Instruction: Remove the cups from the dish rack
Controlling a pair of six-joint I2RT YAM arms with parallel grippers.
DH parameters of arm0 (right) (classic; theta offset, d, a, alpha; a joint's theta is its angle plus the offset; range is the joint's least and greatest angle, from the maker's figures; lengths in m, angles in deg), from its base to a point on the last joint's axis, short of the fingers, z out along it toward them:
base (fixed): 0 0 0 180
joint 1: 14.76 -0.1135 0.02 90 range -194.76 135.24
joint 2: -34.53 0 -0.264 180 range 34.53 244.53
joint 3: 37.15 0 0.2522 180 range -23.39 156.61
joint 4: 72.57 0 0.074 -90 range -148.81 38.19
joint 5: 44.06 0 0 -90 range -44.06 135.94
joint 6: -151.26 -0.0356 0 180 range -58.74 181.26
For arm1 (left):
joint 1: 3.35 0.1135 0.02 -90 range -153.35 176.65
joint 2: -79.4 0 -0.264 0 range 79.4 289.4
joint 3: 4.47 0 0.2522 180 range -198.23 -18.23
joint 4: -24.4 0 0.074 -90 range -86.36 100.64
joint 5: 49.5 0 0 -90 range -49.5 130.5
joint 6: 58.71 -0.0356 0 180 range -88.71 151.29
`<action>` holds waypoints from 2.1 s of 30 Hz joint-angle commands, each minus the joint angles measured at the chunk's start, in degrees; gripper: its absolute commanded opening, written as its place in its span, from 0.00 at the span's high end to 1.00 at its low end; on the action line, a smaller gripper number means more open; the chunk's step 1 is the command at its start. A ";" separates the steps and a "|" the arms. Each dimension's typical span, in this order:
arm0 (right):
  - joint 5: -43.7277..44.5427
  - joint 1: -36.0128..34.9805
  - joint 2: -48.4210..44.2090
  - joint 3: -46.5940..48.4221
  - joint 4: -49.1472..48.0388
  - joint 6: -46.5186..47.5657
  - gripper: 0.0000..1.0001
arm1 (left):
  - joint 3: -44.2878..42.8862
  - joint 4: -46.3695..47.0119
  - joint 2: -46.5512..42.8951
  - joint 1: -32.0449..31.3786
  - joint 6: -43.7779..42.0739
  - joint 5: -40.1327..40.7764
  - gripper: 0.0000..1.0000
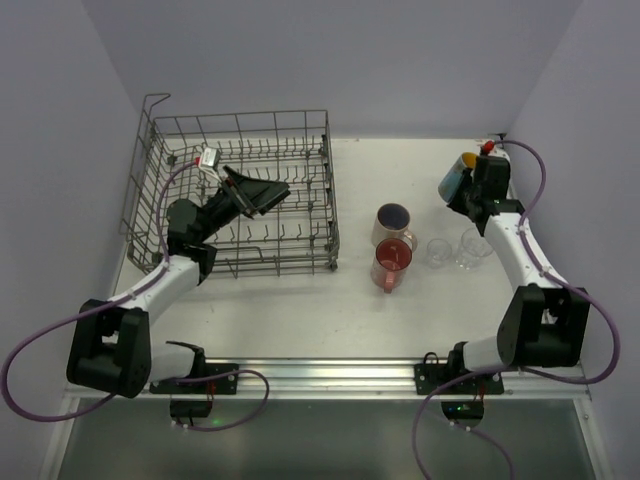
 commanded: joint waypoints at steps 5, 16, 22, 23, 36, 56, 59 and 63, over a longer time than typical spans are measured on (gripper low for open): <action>1.12 -1.34 4.12 8.09 -9.93 1.82 1.00 | 0.06 4.55 1.23 -0.10 0.68 -1.61 0.00; 0.85 -1.69 12.03 12.39 -9.75 3.49 1.00 | 0.94 7.71 4.13 -0.01 1.99 -1.87 0.00; 2.00 -2.30 15.64 14.06 -9.49 4.54 1.00 | 1.11 9.56 5.54 -0.01 2.70 -2.23 0.00; 2.17 -2.30 15.99 14.24 -9.40 4.72 1.00 | 1.20 9.74 5.89 -0.10 2.79 -2.23 0.00; 3.23 -3.43 21.44 14.77 -8.35 4.10 1.00 | 1.82 14.22 8.88 -0.01 4.90 -2.84 0.00; 7.88 -5.99 24.16 15.30 -1.32 0.94 1.00 | 3.40 16.77 8.44 -0.01 6.83 -3.63 0.00; 8.50 -6.61 24.08 14.42 -0.62 0.15 0.98 | 3.84 16.59 7.74 0.08 6.83 -3.63 0.00; 9.20 -6.87 23.82 13.45 0.18 -0.47 0.94 | 4.19 16.85 7.30 -0.01 7.18 -3.81 0.00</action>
